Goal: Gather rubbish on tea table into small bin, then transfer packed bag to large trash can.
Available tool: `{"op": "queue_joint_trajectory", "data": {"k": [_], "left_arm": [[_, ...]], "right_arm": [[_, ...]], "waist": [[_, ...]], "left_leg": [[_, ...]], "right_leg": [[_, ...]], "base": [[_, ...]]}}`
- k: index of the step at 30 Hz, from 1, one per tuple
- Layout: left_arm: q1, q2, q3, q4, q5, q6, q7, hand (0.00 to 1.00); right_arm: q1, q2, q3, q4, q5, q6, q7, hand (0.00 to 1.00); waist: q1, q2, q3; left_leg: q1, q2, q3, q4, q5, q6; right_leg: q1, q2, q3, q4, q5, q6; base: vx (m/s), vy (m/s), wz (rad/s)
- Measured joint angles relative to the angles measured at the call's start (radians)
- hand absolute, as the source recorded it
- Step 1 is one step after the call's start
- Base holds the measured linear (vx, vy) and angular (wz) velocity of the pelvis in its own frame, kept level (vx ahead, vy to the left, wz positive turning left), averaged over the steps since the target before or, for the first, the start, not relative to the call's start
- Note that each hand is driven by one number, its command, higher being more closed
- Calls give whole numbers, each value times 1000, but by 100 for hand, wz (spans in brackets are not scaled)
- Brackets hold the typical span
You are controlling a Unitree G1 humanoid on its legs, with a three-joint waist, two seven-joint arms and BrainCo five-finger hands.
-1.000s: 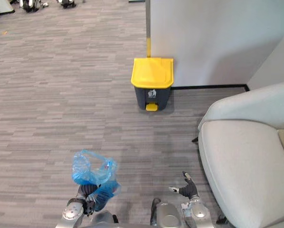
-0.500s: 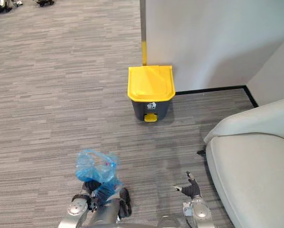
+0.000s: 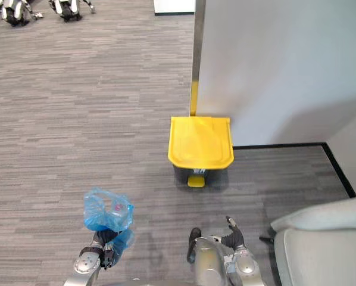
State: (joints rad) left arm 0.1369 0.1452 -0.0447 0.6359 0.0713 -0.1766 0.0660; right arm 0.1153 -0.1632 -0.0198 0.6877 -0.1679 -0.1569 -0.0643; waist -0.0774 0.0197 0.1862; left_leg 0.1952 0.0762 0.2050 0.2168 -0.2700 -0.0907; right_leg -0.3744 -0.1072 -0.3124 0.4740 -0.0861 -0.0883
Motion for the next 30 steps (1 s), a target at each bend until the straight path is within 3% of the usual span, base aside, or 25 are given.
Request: {"op": "queue_joint_trajectory", "data": {"k": [1,2,3,4,6,8,12,14,15,16,18,21,23,26,28,30], "left_arm": [[-10,-6,-6,4,1,0,-1,100],[-10,-13,-6,4,1,0,-2,100],[-7,-17,-6,4,1,0,-3,100],[-1,-24,-6,2,1,-4,-4,100],[8,-25,-9,3,1,-4,-12,100],[1,-25,-22,2,1,-4,-19,100],[-2,-28,-24,2,1,-4,-20,100],[-2,-29,-24,3,1,-4,-20,100],[1,-36,-24,4,1,-4,-20,100],[1,-37,-23,19,0,-3,-19,100],[0,-36,-24,24,0,-3,-20,100],[5,-34,-24,24,1,-3,-20,100],[36,-25,-23,23,0,-2,-19,100],[41,3,-27,24,-1,-2,-18,100],[37,10,-29,23,-1,-3,-17,100],[38,24,-28,24,-1,-2,-15,100]], "right_arm": [[3,1,-9,1,0,2,1,0],[12,2,-12,1,0,8,1,0],[21,0,-13,-1,0,9,1,0],[36,1,-12,-9,3,8,1,0],[39,6,-23,-9,8,7,0,0],[37,6,-52,-8,10,7,-1,0],[22,9,-66,-4,9,8,-2,0],[24,8,-67,-3,9,7,-3,0],[28,1,-67,-3,9,7,-3,0],[24,7,-66,11,9,9,-5,0],[30,20,-63,9,8,7,-7,0],[30,26,-61,13,6,8,-7,0],[20,27,-57,14,-2,9,-6,0],[3,38,-40,27,-4,9,-6,0],[3,39,-17,50,-6,10,0,0],[1,39,-2,56,-14,10,1,0]], "waist": [[-10,2,0],[-22,1,3],[-20,1,4],[-14,2,5],[-6,1,5],[12,1,4],[34,2,5],[34,7,2],[34,26,-7],[38,20,-8],[35,-5,-17],[39,-8,-16],[39,0,-18],[36,-2,-17],[35,1,-15],[34,-1,-15]], "left_leg": [[-28,21,-19,85,7,-14],[-85,49,-38,240,37,-64],[-116,68,-47,333,68,-106],[-180,118,-51,516,71,-125],[-254,160,-9,644,47,-84],[-312,157,37,521,18,-35],[-332,90,-24,150,26,-35],[-319,65,-63,18,90,-34],[-319,66,-66,-29,198,-30],[-306,60,-53,-20,244,16],[-285,25,-19,-48,228,38],[-252,-13,44,-42,179,71],[-215,-41,98,-41,133,90],[-179,-56,119,-55,124,98],[-148,-42,113,-72,123,101],[-142,-36,102,-76,123,101]], "right_leg": [[18,2,-19,10,-36,-2],[68,13,-31,-13,-60,6],[105,23,-34,-40,-65,10],[181,47,-38,-93,-66,6],[261,70,-35,-160,-66,4],[306,75,-1,-207,-64,9],[332,71,78,-227,-65,23],[353,72,113,-234,-73,50],[356,84,137,-230,-86,72],[356,74,171,-217,-99,95],[353,35,200,-215,-113,125],[349,-8,252,-192,-134,167],[299,-38,295,-72,-161,205],[211,-73,273,120,-139,252],[195,-84,214,145,-159,232],[187,-83,173,72,-161,217]], "base": [[450,-260,34],[358,-224,38],[344,-205,19],[322,-156,-11],[282,-110,-21],[282,-55,-35],[283,82,-64],[243,159,-53],[225,235,-67],[278,282,-64],[203,226,-41],[130,200,-47],[126,196,-70],[138,132,-24],[134,39,9],[136,-55,16]]}}
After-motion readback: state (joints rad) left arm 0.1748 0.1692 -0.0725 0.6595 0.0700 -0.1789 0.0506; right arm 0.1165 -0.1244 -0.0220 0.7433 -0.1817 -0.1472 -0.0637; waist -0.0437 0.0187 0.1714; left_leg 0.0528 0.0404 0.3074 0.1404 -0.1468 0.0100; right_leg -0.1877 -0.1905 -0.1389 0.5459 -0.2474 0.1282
